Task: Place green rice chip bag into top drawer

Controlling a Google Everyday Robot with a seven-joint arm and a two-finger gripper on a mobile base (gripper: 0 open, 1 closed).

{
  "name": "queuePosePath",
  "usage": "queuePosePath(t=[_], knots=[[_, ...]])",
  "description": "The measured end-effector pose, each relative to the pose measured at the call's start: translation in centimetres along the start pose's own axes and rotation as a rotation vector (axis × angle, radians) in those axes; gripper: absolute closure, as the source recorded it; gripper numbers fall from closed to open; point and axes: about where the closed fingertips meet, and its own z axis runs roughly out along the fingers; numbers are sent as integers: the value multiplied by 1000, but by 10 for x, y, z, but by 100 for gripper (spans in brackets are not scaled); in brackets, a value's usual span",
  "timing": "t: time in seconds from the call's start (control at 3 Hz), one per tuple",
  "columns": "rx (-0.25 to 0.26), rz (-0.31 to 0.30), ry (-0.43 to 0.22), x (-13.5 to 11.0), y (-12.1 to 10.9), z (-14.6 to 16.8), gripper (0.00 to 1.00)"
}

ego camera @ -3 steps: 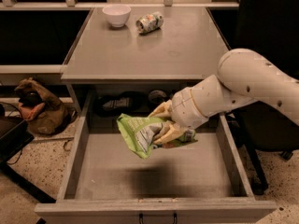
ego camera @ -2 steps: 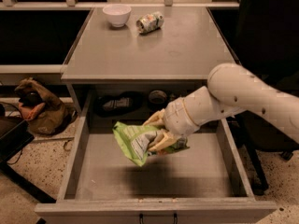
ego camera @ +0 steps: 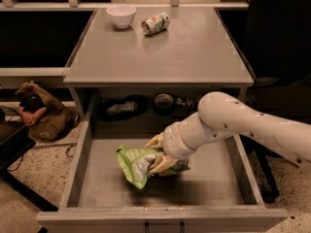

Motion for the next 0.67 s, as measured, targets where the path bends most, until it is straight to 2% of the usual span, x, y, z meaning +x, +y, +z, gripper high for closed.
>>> queuePosePath(t=[0.67], knots=[[61,46,109,19,1,29,100]])
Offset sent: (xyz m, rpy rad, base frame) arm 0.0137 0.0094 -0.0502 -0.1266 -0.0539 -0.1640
